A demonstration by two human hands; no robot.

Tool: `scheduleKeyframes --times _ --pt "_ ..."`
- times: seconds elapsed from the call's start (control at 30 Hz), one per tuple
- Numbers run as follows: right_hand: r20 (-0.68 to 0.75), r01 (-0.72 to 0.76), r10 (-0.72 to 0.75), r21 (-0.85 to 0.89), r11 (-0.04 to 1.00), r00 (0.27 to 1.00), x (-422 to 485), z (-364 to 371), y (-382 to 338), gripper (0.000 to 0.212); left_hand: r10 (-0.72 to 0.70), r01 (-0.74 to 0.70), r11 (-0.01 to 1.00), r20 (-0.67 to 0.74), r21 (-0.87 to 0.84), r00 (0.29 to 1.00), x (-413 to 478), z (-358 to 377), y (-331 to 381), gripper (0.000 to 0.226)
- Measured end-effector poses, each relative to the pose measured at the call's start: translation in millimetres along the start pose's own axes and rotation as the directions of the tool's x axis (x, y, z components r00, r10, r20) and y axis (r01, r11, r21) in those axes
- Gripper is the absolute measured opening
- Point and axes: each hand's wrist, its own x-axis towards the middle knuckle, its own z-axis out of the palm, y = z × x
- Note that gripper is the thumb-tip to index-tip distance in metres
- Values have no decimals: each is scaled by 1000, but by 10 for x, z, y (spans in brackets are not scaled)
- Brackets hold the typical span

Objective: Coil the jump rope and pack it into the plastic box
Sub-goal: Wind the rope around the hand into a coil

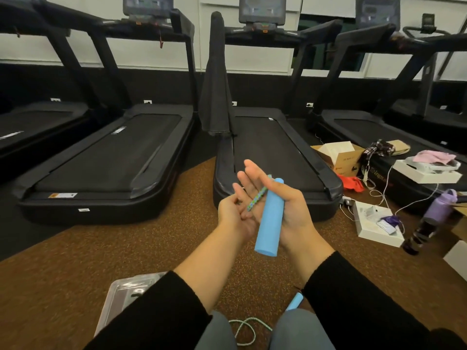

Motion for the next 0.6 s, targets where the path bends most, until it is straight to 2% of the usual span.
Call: scheduleKeyframes --times 0.1,0.27,0.33,0.43,0.6 --pt "-12 -13 13 -6 1000 1000 54 -59 0 35 -26 23 984 -15 -177 1000 48 -121 -24 45" --pt "-39 -14 15 43 999 999 161 -173 -56 48 41 -53 970 -56 -237 998 -61 -93 -33 46" --pt "-103 -4 3 -15 1000 995 193 -202 -81 52 64 -75 975 -56 -211 996 -119 -86 -29 47" --pt "-164 -48 13 -209 977 986 237 -213 -78 54 119 -121 987 -26 -102 993 -212 -32 28 47" --pt "-193 -159 78 -452 878 978 308 -228 -78 38 223 -226 972 48 67 974 -275 31 160 47"
